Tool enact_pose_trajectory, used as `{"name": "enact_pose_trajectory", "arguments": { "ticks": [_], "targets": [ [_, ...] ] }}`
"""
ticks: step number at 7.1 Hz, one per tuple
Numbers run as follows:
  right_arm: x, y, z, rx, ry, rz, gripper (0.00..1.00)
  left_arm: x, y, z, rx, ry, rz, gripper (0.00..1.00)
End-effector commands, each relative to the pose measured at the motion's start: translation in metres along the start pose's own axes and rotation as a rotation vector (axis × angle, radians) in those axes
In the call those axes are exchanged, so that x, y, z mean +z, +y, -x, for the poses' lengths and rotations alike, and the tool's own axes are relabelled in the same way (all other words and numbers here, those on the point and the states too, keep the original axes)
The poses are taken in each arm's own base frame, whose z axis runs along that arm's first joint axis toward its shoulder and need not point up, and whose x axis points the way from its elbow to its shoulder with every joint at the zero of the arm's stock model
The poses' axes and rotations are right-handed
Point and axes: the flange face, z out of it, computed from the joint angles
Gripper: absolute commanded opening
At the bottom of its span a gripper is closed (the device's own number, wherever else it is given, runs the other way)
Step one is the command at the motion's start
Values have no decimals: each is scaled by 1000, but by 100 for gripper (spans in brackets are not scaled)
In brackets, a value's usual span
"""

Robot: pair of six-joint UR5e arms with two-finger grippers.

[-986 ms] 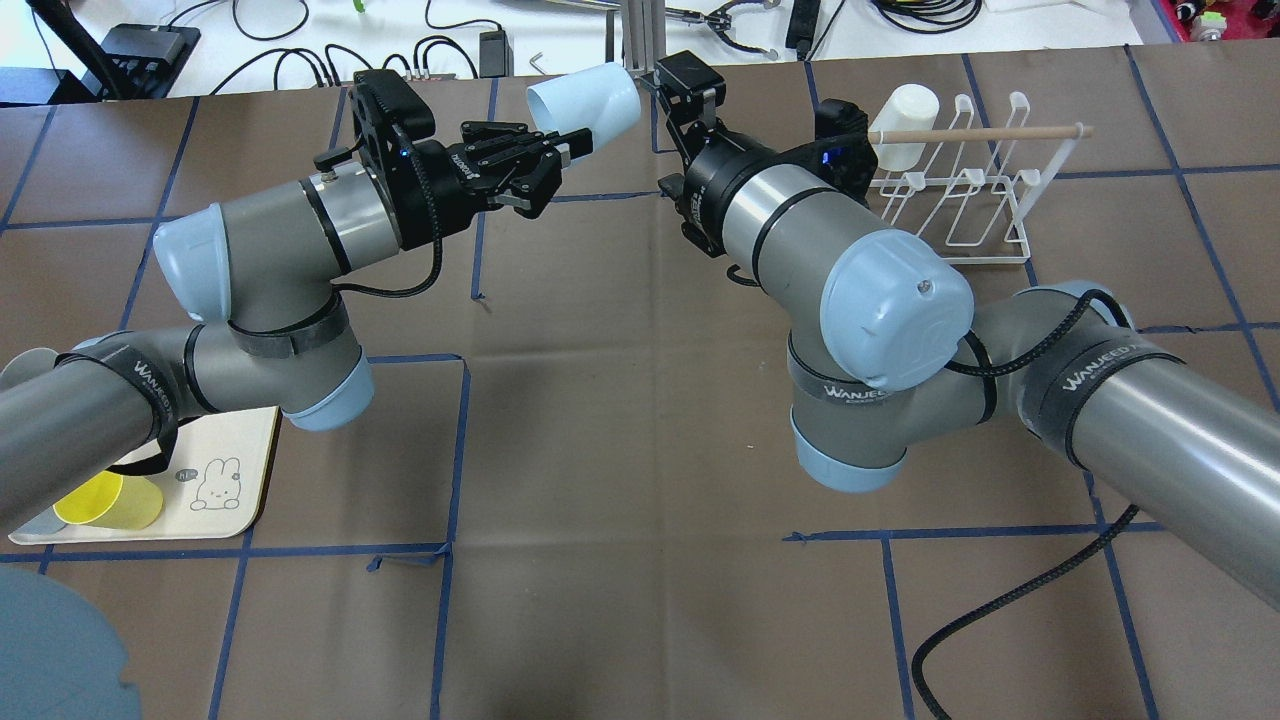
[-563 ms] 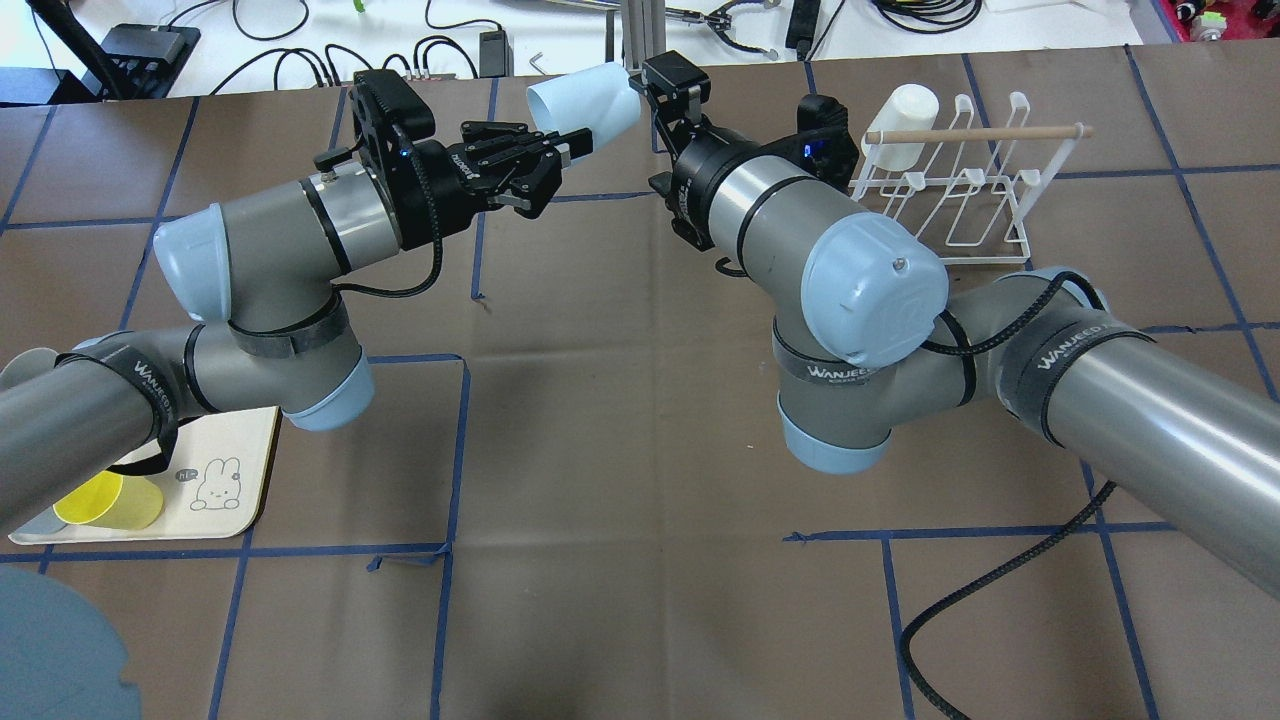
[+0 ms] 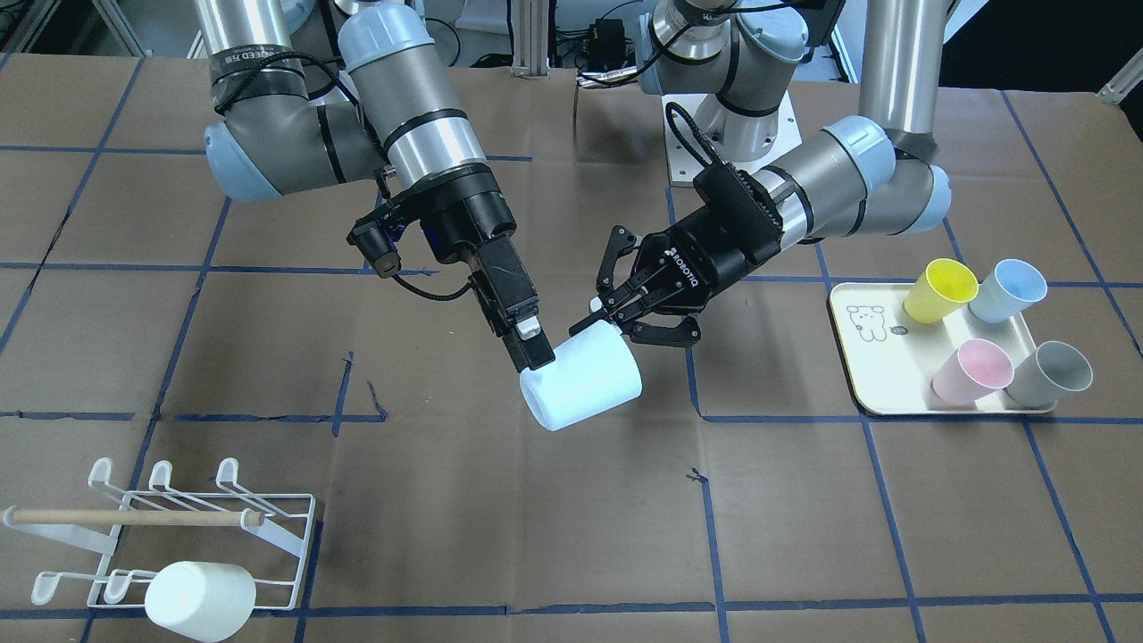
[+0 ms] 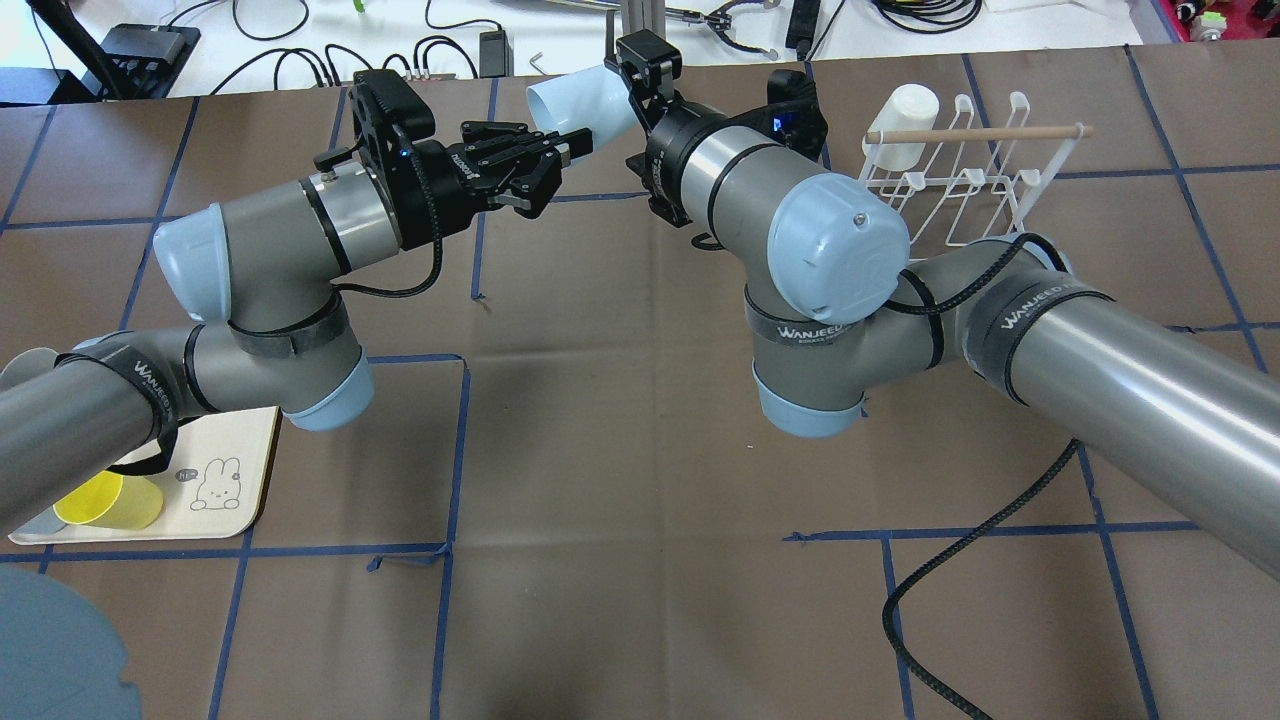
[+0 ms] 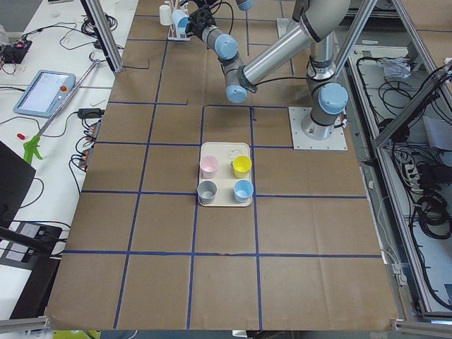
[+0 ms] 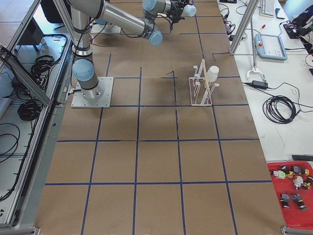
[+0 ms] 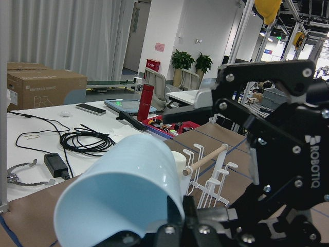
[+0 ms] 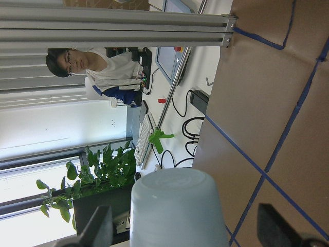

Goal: Transfer IKEA cup to right arm and place on rack

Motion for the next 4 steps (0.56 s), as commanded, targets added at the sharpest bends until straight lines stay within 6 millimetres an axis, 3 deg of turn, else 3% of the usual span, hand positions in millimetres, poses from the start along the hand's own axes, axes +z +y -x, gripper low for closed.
{"name": "enact_pose_trajectory", "arguments": {
  "ticks": [1,4],
  "targets": [
    [20,-3,4,2,3,4,98,0,0,0,0,0,0,9],
    [30,-4,8,0,-3,5,99,0,0,0,0,0,0,9]
  ]
}}
